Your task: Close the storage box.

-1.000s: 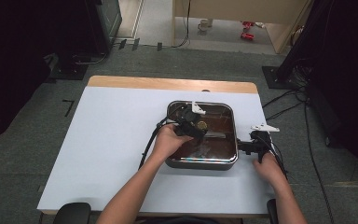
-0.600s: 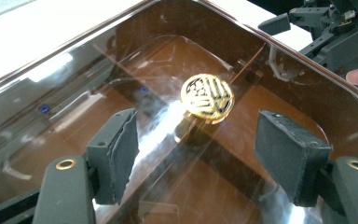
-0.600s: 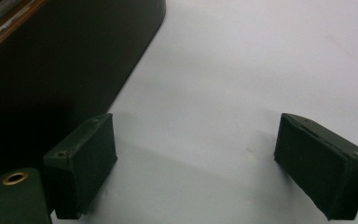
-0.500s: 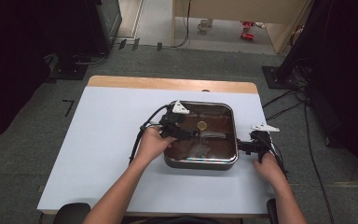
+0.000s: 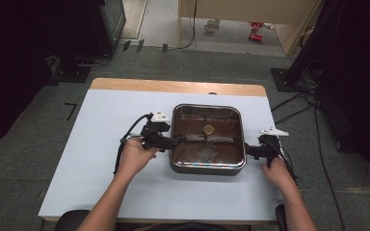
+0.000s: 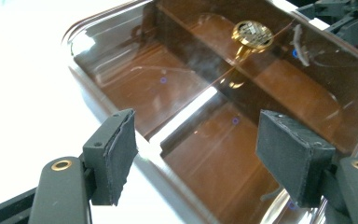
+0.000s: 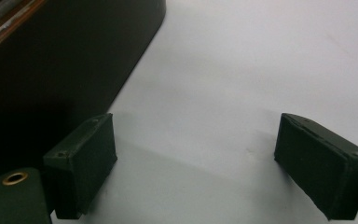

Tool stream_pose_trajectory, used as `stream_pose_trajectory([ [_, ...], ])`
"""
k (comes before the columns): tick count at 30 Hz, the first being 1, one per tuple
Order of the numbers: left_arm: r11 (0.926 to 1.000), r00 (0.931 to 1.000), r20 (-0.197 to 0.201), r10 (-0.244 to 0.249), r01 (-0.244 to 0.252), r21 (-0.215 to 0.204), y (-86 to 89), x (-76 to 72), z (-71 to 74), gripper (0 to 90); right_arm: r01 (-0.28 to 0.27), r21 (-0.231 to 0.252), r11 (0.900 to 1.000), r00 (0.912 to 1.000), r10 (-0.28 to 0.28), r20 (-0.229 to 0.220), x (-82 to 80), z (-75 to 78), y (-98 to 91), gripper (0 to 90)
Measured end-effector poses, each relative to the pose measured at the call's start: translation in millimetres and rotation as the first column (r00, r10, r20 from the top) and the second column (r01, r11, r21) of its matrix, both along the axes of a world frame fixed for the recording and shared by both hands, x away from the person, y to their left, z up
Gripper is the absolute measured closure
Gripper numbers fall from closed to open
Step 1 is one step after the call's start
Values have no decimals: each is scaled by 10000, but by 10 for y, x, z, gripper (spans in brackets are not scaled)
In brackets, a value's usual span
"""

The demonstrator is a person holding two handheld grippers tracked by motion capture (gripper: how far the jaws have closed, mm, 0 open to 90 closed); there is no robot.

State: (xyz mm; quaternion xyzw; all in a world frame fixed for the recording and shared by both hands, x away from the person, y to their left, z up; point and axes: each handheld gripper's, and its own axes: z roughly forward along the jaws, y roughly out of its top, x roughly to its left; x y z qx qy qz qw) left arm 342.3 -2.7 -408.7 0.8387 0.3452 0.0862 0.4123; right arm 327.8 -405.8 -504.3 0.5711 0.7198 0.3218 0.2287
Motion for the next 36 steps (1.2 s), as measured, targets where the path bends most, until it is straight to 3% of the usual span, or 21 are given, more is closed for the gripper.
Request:
stream_pose_trajectory([
  [2,9995,9996,97,280,-278,-137,124,-57,-29,287,0,1,10000,10000,0,0,0,0,0,122],
  [10,9972,9970,229,737,-734,-120,344,-163,-109,272,-1,-1,10000,10000,1,1,0,0,0,122],
  [15,9913,9909,309,1313,-1312,-55,531,-264,-241,269,1,1,10000,10000,-1,-4,0,0,0,121],
  [18,9913,9911,301,1300,-1293,-240,632,-325,-341,242,-3,1,10000,10000,3,-3,0,0,-1,121],
  [20,9897,9891,345,1431,-1428,-100,681,-378,-435,233,6,10,10000,10000,-6,0,0,0,1,121],
  [23,9844,9843,241,1750,-1743,-253,742,-445,-580,225,5,9,10000,10000,-5,-2,0,0,1,121],
  [26,9848,9848,164,1727,-1729,172,727,-487,-685,230,6,13,10000,10000,-6,-2,0,0,0,121],
  [30,9902,9904,132,1376,-1379,223,656,-512,-729,235,6,99,10000,10000,-7,18,-1,0,-6,121],
  [33,9891,9934,72,1145,-1147,927,602,-521,-823,216,-10,77,10000,10000,9,32,-2,1,-6,122],
  [36,9884,9933,305,1115,-1140,1000,561,-535,-868,187,4,54,10000,10000,-4,25,-3,1,0,122],
])
